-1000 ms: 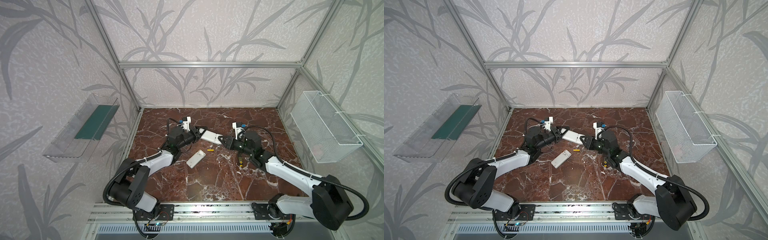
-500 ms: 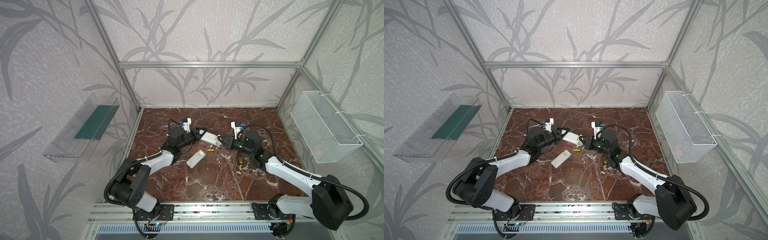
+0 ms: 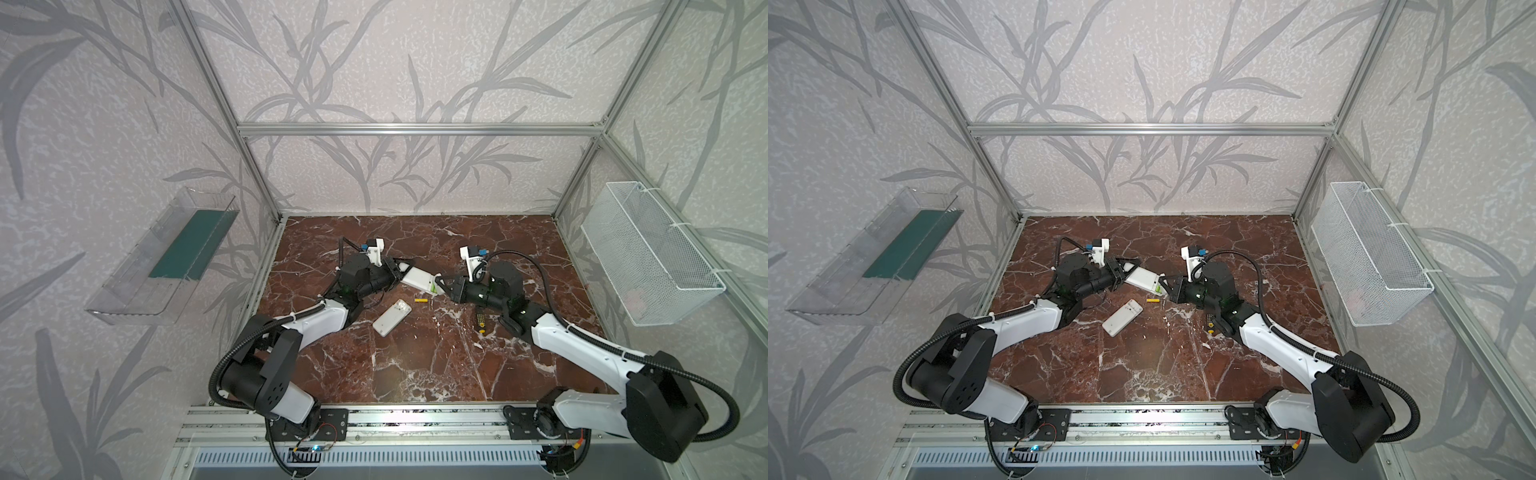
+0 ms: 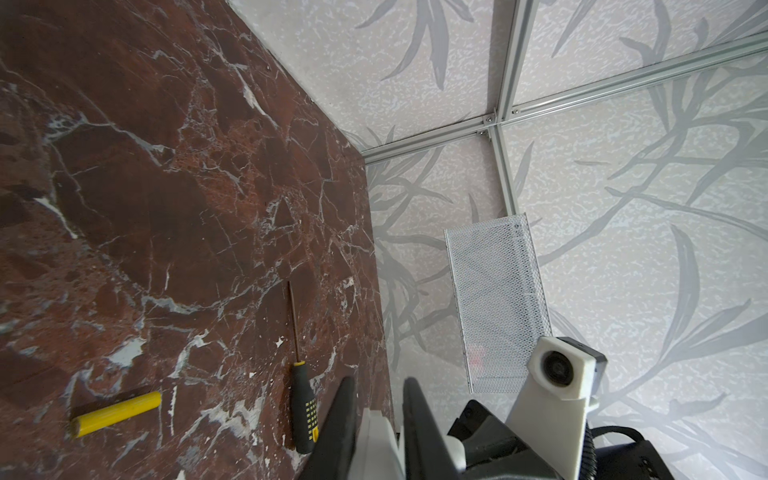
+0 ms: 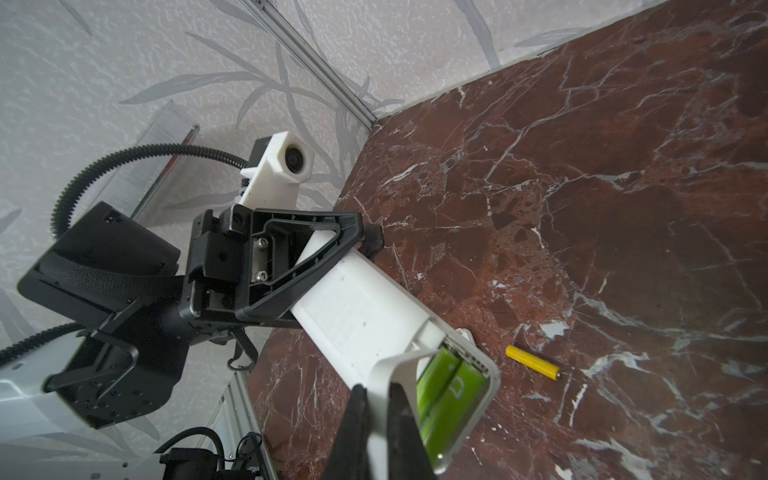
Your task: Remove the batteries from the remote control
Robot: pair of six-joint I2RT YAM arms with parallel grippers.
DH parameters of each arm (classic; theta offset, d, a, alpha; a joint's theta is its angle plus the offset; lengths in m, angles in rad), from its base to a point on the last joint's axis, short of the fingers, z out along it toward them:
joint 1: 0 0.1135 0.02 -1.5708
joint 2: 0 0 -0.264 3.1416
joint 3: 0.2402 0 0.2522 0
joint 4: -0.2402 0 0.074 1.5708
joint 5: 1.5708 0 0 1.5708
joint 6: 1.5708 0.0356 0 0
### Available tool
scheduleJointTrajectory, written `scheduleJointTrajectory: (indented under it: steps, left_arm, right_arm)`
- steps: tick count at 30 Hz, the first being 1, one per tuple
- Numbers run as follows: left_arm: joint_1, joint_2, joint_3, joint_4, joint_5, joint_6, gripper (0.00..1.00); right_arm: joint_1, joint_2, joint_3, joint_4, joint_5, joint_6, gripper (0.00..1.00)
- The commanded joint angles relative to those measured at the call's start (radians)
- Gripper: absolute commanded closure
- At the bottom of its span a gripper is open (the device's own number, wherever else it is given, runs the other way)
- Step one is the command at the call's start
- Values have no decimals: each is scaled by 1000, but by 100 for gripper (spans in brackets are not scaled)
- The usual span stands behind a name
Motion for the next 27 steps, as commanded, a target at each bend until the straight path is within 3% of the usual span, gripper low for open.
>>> scheduleJointTrajectory:
  steps: [1, 5, 10, 16, 27]
  left_arm:
    - [-4, -19, 42, -127, -14, 102, 100]
    - [-6, -35, 42, -206, -37, 163, 100]
    - [-13, -37, 29, -217, -29, 186, 100]
    - [-38, -16, 25, -222, -5, 220, 100]
    - [-88, 14, 32, -262, -38, 263, 100]
  right_arm:
    - [-32, -74, 8, -111, 58, -89, 100]
    - [-83, -110, -1, -210, 125, -145, 100]
    - [-146, -94, -1, -362, 324, -243, 100]
    - [-243, -32, -35, -390, 446, -252, 100]
    - [-302, 133, -82, -297, 509, -189, 100]
